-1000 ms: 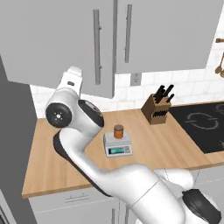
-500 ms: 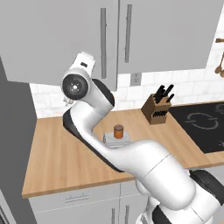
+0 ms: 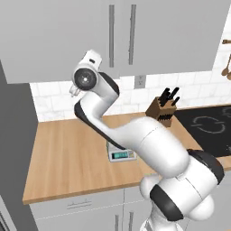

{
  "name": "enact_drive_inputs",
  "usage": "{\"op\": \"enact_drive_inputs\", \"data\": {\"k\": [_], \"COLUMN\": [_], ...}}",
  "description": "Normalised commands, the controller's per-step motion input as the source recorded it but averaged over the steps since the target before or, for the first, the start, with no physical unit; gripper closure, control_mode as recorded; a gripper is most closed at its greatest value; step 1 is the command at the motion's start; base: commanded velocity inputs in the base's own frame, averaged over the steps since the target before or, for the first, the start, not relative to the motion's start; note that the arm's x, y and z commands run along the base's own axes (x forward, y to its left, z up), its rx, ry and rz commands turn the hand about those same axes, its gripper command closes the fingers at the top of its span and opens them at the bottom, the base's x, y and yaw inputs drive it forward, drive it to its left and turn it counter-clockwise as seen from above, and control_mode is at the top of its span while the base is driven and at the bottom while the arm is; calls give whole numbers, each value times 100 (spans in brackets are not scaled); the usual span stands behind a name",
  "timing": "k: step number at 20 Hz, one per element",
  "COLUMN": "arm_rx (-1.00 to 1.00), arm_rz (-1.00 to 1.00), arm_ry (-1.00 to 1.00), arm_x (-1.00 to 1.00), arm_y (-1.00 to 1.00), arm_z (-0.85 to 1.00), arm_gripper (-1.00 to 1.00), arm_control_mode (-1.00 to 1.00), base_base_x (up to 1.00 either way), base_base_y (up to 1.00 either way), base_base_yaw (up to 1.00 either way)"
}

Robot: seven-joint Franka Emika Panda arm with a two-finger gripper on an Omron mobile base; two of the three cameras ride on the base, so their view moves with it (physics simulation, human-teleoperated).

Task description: Pick the jam and place it on the digital scale for weighing, and close the cabinet.

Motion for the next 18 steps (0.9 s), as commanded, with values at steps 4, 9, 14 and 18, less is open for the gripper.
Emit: {"op": "enact_drive_inputs", "data": {"k": [4,9,14,18], "arm_rx": [9,8,7,6], "arm_rz": [0,0,0,0], "arm_ry": [2,4,5,5], "arm_x": [100,100,97,98], "arm_y": [-35,-30,-28,-34], "arm_z": [0,0,0,0], "arm_gripper": [-100,-100,-100,-100], "arm_control_mode": [-100,-100,-100,-100], "base_base_x": [0,0,0,0], "base_base_y": [0,0,0,0], "base_base_yaw": [0,0,0,0]}}
